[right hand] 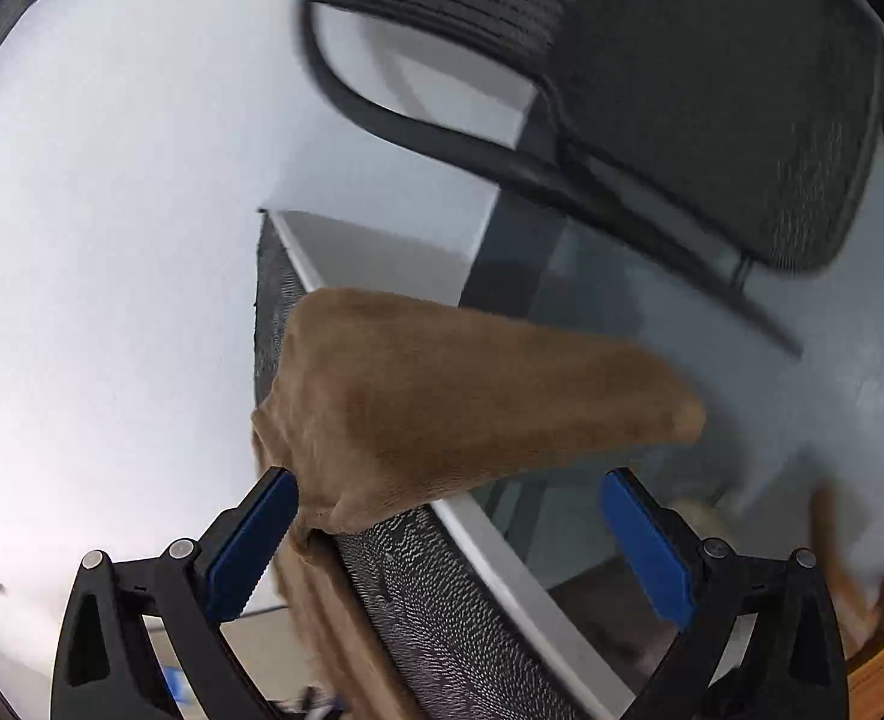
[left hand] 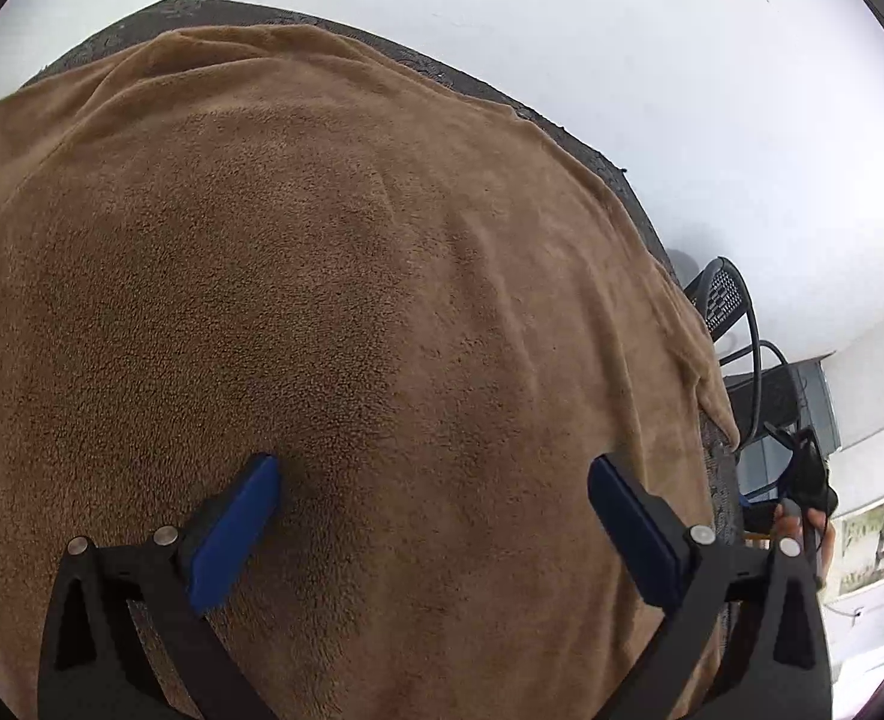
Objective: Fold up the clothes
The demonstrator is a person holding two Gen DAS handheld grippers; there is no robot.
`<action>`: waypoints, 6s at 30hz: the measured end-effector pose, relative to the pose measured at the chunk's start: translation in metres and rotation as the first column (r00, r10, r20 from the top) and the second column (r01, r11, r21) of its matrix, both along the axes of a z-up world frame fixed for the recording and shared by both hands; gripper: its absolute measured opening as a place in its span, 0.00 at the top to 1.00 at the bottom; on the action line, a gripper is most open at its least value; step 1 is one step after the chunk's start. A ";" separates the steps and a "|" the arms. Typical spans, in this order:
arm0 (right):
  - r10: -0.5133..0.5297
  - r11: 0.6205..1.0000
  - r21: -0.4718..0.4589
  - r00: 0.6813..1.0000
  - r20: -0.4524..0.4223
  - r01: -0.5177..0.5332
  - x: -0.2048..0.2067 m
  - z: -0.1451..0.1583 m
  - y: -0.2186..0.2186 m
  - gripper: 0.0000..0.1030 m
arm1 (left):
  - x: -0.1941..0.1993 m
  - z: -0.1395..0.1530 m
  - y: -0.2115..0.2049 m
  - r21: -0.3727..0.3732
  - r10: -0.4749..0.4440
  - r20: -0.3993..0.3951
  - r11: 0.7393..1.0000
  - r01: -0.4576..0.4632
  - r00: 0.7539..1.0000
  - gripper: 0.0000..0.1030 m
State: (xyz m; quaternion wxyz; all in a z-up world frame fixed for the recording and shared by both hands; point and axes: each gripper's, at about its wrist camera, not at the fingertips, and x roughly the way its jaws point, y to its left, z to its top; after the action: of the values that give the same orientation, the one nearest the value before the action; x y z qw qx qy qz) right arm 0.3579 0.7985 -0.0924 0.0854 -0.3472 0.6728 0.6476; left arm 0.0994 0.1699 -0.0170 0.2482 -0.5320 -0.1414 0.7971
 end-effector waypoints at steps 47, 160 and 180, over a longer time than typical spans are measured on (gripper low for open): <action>0.745 0.385 0.901 0.643 -0.177 -0.198 -0.072 0.230 -0.250 0.90 | 0.017 -0.002 -0.003 -0.093 -0.120 -0.181 0.990 0.104 0.976 0.01; 0.734 0.301 0.876 0.678 0.040 -0.377 -0.095 0.168 -0.346 0.21 | -0.120 0.142 -0.120 0.404 0.061 -0.227 0.914 0.037 0.972 0.84; 0.724 0.064 0.822 0.593 0.352 -0.566 -0.181 0.116 -0.364 0.21 | -0.127 0.022 -0.174 0.155 0.200 0.075 0.965 -0.210 0.977 0.81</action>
State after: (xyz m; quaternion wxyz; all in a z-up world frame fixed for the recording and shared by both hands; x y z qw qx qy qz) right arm 0.1767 0.4350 0.0241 -0.0965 -0.4573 0.0033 0.8841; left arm -0.0278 -0.0045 0.0045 0.2024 -0.5160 -0.2671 0.7883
